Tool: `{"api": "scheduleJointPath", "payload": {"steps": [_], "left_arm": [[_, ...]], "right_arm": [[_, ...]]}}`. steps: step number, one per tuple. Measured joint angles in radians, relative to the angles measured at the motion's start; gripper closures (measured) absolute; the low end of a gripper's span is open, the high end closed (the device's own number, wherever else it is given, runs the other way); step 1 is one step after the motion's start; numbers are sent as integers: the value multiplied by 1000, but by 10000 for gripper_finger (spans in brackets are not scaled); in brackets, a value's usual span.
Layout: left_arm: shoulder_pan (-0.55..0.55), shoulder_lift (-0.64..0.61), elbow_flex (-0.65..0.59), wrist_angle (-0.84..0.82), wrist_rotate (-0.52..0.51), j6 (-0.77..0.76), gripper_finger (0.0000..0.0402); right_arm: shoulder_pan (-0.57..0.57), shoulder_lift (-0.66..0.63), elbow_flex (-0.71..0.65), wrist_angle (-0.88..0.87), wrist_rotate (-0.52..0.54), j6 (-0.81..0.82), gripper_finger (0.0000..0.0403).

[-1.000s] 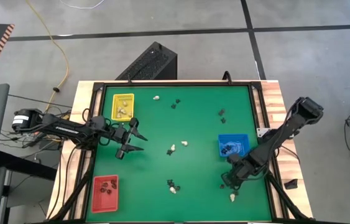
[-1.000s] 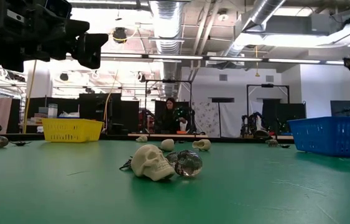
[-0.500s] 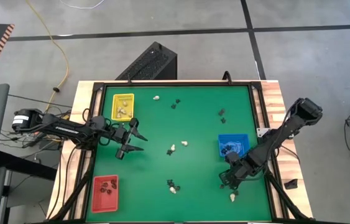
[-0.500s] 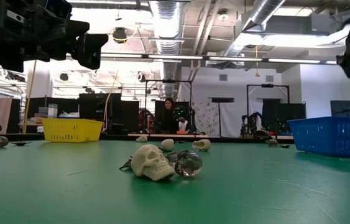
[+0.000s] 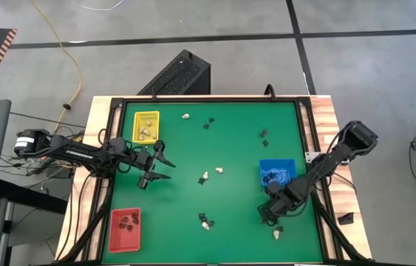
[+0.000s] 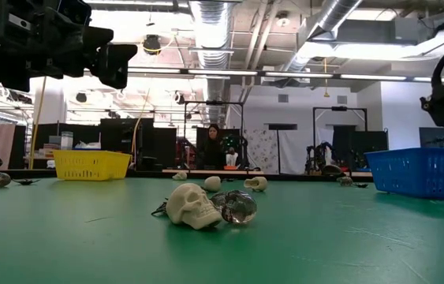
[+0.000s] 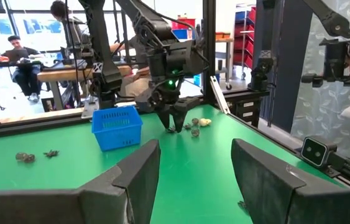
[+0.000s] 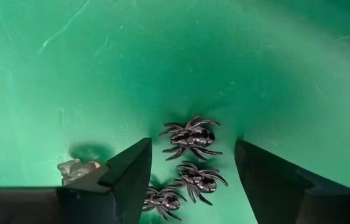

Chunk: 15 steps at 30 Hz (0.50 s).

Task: Sort Halloween decoration
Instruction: Put the black spider toy into the blue bin

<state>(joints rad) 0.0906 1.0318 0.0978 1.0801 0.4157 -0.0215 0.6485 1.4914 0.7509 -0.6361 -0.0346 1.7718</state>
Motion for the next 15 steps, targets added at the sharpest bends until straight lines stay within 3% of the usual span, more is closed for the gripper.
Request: {"api": "scheduleJointPath", "payload": {"steps": [7, 15], "left_arm": [[0, 0, 0, 0, 0, -1, 212], [0, 0, 0, 0, 0, -1, 212]], "right_arm": [[-17, -1, -2, 9, -28, 0, 159], [-17, -1, -3, 9, -49, 8, 236]]}}
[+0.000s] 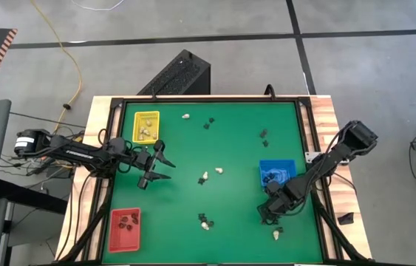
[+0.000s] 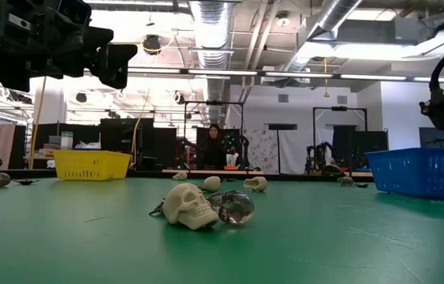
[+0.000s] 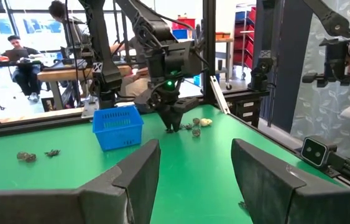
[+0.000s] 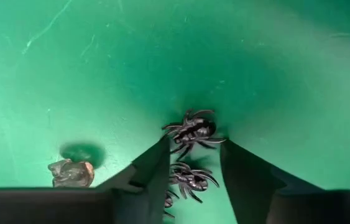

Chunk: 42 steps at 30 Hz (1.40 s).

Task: Sort Halloween decoration
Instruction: Put the black spider toy into the blue bin

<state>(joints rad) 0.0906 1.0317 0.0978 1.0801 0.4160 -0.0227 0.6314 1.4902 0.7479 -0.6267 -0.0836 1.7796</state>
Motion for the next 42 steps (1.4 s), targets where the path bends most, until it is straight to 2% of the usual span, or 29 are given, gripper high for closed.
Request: {"api": "scheduleJointPath", "payload": {"steps": [7, 14, 22, 29, 33, 42], "left_arm": [[0, 0, 0, 0, 0, 0, 212], [0, 0, 0, 0, 0, 0, 212], [0, 0, 0, -1, 0, 0, 212], [0, 0, 0, -15, 0, 0, 212], [0, 0, 0, -16, 0, 0, 212], [0, 0, 0, -16, 0, 0, 212]], "right_arm": [[-1, 0, 0, 11, -27, -8, 302], [-17, 0, 0, 17, -43, -43, 327], [-52, 0, 33, -12, -69, -146, 333], [-79, 0, 112, -112, -68, -239, 333], [-89, 0, 141, -162, -68, -259, 333], [-75, 0, 143, -143, -17, -268, 320]]}}
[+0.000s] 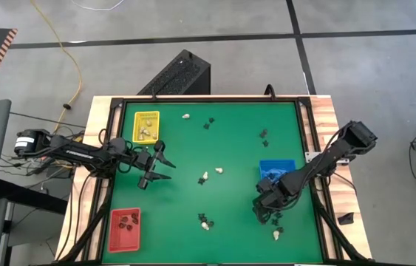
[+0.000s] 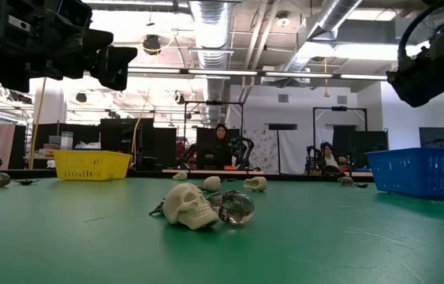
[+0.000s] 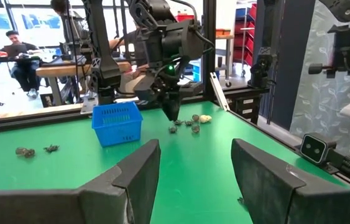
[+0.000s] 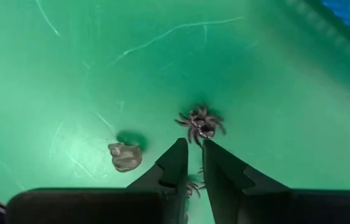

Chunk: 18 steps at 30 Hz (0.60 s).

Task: Sort Halloween decoration
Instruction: Put the black spider toy into the blue bin

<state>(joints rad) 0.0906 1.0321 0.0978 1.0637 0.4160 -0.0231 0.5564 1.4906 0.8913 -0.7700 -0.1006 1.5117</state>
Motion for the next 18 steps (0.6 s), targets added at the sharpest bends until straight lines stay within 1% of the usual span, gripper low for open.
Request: {"api": "scheduleJointPath", "payload": {"steps": [4, 11, 15, 18], "left_arm": [[0, 0, 0, -1, 0, 0, 212], [0, 0, 0, -1, 0, 0, 212], [0, 0, 0, -2, 0, 0, 212], [0, 0, 0, -4, 0, 0, 212]], "right_arm": [[-2, 2, 0, 0, 23, 0, 289], [-1, 38, 0, -11, 46, 6, 206], [-1, 89, 0, -18, 7, 6, 173], [-1, 124, 2, -15, -22, 4, 164]]}}
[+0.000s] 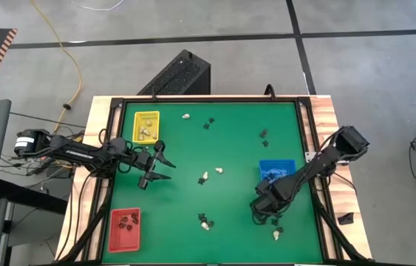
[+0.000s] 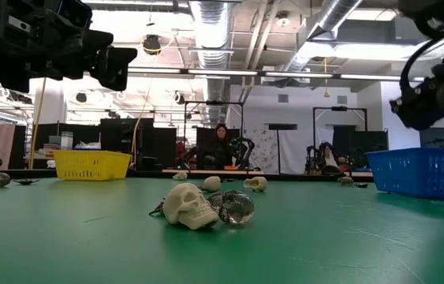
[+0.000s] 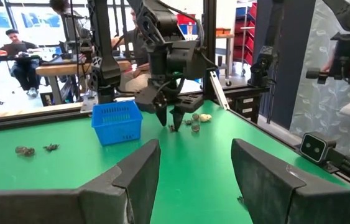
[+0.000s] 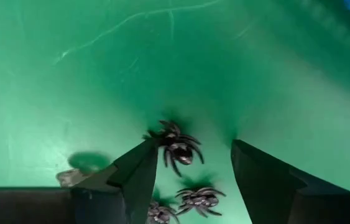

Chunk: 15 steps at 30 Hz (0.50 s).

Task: Sort Halloween decoration
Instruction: Put the black spider toy into the blue bin

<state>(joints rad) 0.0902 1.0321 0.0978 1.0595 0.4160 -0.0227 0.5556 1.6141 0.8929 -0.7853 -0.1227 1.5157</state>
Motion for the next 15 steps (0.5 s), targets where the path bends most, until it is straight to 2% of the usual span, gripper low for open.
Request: {"api": "scheduleJointPath", "payload": {"steps": [11, 15], "left_arm": [[0, 0, 0, -1, 0, 0, 212], [0, 0, 0, -1, 0, 2, 212]], "right_arm": [[-2, 15, 1, 4, -7, 21, 163], [-2, 15, 0, 11, -4, 28, 177]]}}
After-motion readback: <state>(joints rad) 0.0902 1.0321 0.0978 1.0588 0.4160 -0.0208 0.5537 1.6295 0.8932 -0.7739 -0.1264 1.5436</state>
